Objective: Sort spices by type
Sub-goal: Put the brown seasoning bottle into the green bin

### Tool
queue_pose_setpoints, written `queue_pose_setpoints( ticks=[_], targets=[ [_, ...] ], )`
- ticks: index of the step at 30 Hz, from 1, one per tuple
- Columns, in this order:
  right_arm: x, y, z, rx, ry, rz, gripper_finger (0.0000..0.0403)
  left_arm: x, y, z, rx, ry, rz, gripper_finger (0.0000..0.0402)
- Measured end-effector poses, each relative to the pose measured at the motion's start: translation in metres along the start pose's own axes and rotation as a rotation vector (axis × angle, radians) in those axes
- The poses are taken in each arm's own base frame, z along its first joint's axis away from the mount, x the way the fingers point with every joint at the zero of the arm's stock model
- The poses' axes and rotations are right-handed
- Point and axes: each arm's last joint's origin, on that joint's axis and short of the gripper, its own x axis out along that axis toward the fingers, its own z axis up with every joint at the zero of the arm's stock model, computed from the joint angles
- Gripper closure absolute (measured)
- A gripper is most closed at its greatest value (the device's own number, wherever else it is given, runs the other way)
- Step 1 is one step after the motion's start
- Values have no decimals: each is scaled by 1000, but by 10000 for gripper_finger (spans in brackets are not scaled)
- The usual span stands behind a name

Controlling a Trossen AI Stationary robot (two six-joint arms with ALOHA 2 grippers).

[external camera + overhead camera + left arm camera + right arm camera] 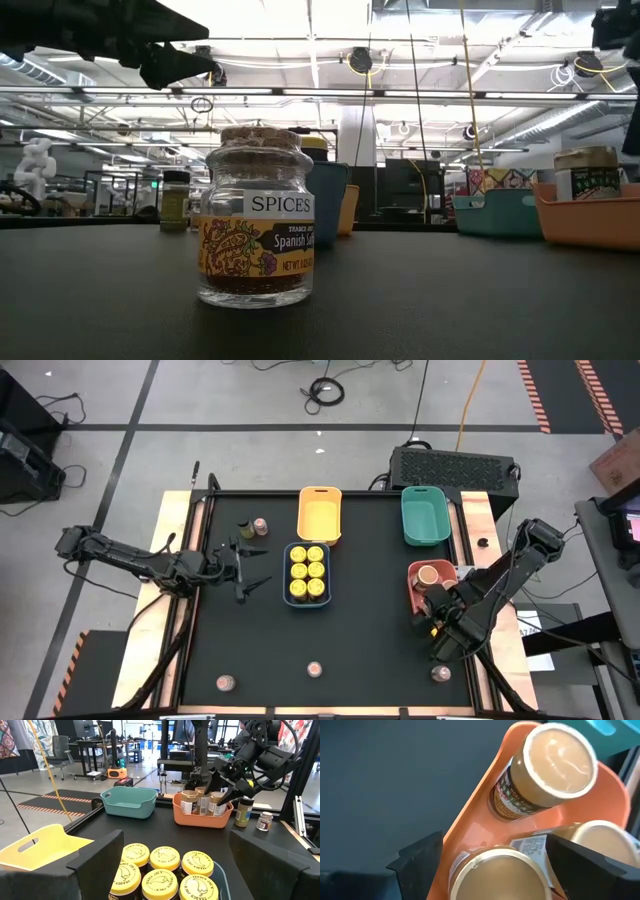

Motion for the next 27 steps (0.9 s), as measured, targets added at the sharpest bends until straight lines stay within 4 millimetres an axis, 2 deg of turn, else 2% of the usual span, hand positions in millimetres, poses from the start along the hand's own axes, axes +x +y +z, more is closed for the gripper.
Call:
queue_pose_setpoints(
  ticks=[4, 9, 16, 19, 27],
  targets=[
    [-18, 1, 12, -7, 0, -1, 56, 0, 0, 0, 0, 0, 0, 39],
    [-46, 9, 31, -21, -1, 89, 55, 0, 0, 0, 0, 0, 0, 39],
    [-84, 25, 60, -35, -217, 322, 55, 0, 0, 0, 0, 0, 0, 39],
    [-95, 39, 68, -44, -373, 438, 55, 0, 0, 0, 0, 0, 0, 39],
    [-112, 92, 84, -223, -592, 662, 55, 0, 0, 0, 0, 0, 0, 39]
  ],
)
